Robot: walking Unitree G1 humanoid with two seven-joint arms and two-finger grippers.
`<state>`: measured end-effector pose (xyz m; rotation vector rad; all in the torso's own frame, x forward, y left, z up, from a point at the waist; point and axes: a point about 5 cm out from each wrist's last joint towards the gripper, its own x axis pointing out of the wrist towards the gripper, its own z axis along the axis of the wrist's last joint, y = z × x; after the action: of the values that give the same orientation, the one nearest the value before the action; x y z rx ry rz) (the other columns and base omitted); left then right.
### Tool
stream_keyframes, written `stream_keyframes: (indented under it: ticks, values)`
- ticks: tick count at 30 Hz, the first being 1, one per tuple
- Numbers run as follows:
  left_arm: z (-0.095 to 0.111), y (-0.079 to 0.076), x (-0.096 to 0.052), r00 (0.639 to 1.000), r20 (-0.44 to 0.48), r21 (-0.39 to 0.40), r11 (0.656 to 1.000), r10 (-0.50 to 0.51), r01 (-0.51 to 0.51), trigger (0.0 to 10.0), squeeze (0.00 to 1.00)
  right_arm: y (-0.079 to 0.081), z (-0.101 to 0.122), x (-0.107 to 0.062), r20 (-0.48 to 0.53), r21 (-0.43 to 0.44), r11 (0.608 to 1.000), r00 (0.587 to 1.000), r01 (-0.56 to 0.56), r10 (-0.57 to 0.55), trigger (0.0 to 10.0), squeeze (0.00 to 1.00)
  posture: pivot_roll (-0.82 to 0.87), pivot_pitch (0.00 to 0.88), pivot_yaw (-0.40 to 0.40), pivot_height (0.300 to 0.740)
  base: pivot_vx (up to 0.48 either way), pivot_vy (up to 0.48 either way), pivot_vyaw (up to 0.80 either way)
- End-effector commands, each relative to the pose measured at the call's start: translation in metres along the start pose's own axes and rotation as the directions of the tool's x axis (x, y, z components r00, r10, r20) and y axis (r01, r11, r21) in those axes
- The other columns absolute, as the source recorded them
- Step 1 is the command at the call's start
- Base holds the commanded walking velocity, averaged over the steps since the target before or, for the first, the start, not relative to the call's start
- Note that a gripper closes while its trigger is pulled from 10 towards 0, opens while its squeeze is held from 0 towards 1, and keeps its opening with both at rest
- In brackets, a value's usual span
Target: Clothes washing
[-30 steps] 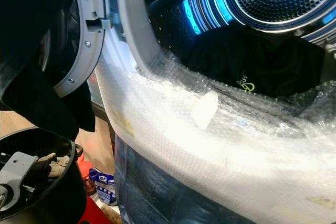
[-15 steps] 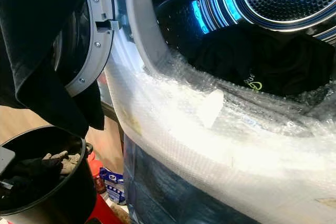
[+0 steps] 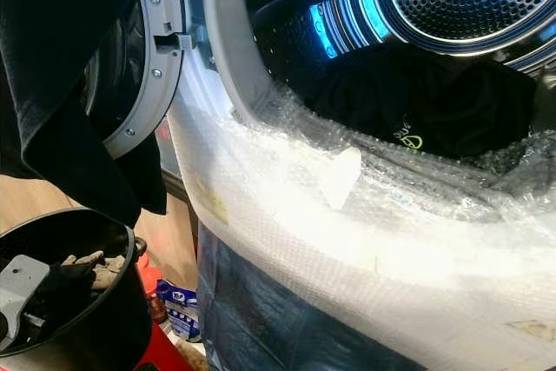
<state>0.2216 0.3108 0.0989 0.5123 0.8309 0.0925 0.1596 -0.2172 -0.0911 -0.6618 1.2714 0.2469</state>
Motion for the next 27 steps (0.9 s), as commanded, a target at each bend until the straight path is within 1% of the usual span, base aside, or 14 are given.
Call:
stream_keyframes:
  ticks: [1, 3, 7, 9, 11, 14, 15, 17, 19, 22, 27]
  values:
    - [-0.003, 0.006, -0.003, 0.999, -0.02, 0.01, 1.0, 0.028, -0.028, 10.0, 0.0, -0.005, 0.002, 0.0, 0.009, -0.005, 1.0, 1.0, 0.012, -0.012, 10.0, 0.0, 0.08, 0.0, -0.101, 0.74, 0.0, 0.0, 0.0]
    - [-0.005, 0.009, -0.002, 0.998, -0.031, 0.014, 0.999, 0.051, -0.05, 10.0, 0.0, -0.005, 0.005, -0.001, 0.025, -0.021, 1.0, 1.0, 0.013, -0.013, 10.0, 0.0, 0.07, 0.0, -0.104, 0.74, 0.0, 0.0, 0.0]
    - [-0.008, 0.014, -0.001, 0.995, -0.047, 0.011, 0.996, 0.085, -0.084, 10.0, 0.0, -0.005, 0.005, -0.001, 0.021, -0.027, 1.0, 1.0, 0.011, -0.011, 10.0, 0.0, 0.07, 0.0, -0.112, 0.74, 0.0, 0.0, 0.0]
    - [-0.008, 0.014, 0.0, 0.994, -0.05, 0.005, 0.996, 0.093, -0.093, 10.0, 0.0, -0.005, 0.004, 0.0, 0.021, -0.037, 0.999, 1.0, 0.009, -0.008, 10.0, 0.0, 0.06, 0.0, -0.117, 0.74, 0.0, 0.0, 0.0]
    - [-0.007, 0.012, 0.002, 0.995, -0.045, -0.004, 0.996, 0.089, -0.09, 10.0, 0.0, -0.005, 0.004, 0.0, 0.031, -0.054, 0.998, 0.999, 0.019, -0.017, 10.0, 0.0, 0.06, 0.0, -0.119, 0.74, 0.0, 0.0, 0.0]
    - [-0.007, 0.009, 0.004, 0.995, -0.044, 0.0, 0.996, 0.088, -0.088, 10.0, 0.0, -0.006, 0.003, 0.0, 0.034, -0.044, 0.999, 0.999, 0.027, -0.026, 10.0, 0.0, 0.06, 0.0, -0.119, 0.74, 0.0, 0.0, 0.0]
    - [-0.005, 0.006, 0.007, 0.996, -0.033, -0.024, 0.997, 0.077, -0.078, 10.0, 0.0, -0.006, 0.002, 0.0, 0.029, -0.044, 0.999, 0.999, 0.026, -0.025, 10.0, 0.0, 0.05, 0.0, -0.137, 0.74, 0.0, 0.0, 0.0]
    - [-0.003, 0.003, 0.009, 0.997, -0.03, -0.025, 0.997, 0.073, -0.074, 10.0, 0.0, -0.006, 0.001, 0.0, 0.027, -0.048, 0.999, 0.999, 0.024, -0.022, 10.0, 0.0, 0.05, 0.0, -0.137, 0.74, 0.0, 0.0, 0.0]
    - [-0.002, -0.002, 0.013, 0.997, -0.027, -0.026, 0.997, 0.066, -0.067, 10.0, 0.0, -0.006, 0.001, 0.0, 0.036, -0.068, 0.997, 0.999, 0.019, -0.017, 10.0, 0.0, 0.06, 0.0, -0.145, 0.74, 0.0, 0.0, 0.0]
    - [-0.004, -0.008, 0.015, 0.998, -0.037, -0.023, 0.998, 0.054, -0.055, 10.0, 0.0, -0.007, 0.002, 0.0, 0.035, -0.069, 0.997, 0.999, 0.02, -0.017, 10.0, 0.0, 0.06, 0.0, -0.143, 0.74, 0.0, 0.0, 0.0]
    - [-0.01, -0.007, 0.016, 0.996, -0.057, -0.035, 0.997, 0.063, -0.065, 10.0, 0.0, -0.005, 0.007, -0.001, 0.049, -0.081, 0.997, 0.999, 0.016, -0.012, 10.0, 0.0, 0.07, 0.0, -0.143, 0.74, 0.0, 0.0, 0.0]
